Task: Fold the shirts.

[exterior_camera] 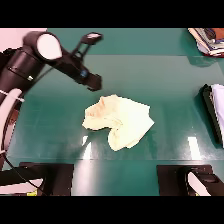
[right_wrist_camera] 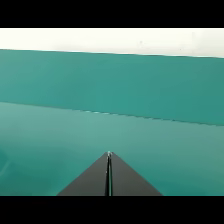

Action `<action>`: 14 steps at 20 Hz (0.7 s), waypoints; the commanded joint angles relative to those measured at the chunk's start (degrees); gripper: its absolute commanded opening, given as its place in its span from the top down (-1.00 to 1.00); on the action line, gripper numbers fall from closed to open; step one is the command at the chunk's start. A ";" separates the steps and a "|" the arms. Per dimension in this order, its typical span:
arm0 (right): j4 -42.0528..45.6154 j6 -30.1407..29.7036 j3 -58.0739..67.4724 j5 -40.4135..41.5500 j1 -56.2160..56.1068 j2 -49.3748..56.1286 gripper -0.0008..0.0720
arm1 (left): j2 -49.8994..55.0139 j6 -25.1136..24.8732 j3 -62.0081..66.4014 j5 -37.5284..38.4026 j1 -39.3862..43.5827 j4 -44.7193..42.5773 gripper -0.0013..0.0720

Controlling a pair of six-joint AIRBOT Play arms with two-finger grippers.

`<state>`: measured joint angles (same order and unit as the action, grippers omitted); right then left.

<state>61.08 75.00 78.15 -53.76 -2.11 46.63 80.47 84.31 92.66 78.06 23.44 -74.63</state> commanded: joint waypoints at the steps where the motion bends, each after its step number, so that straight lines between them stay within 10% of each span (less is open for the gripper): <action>1: 0.04 -0.02 0.00 -0.46 -0.04 0.00 0.93 | -0.11 -0.13 -7.39 -1.16 -9.18 0.52 -0.40; 7: 0.09 -0.02 0.00 -2.54 -0.04 0.39 0.93 | 2.03 -3.21 -27.04 -20.17 -11.82 10.80 -0.40; 14: 0.09 0.00 -0.04 -4.72 -0.04 1.11 0.93 | 7.91 -6.84 -27.74 -20.55 -11.32 19.06 -0.40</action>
<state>61.19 74.98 78.15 -57.65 -2.11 47.51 86.61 78.91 65.73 58.26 11.94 -59.13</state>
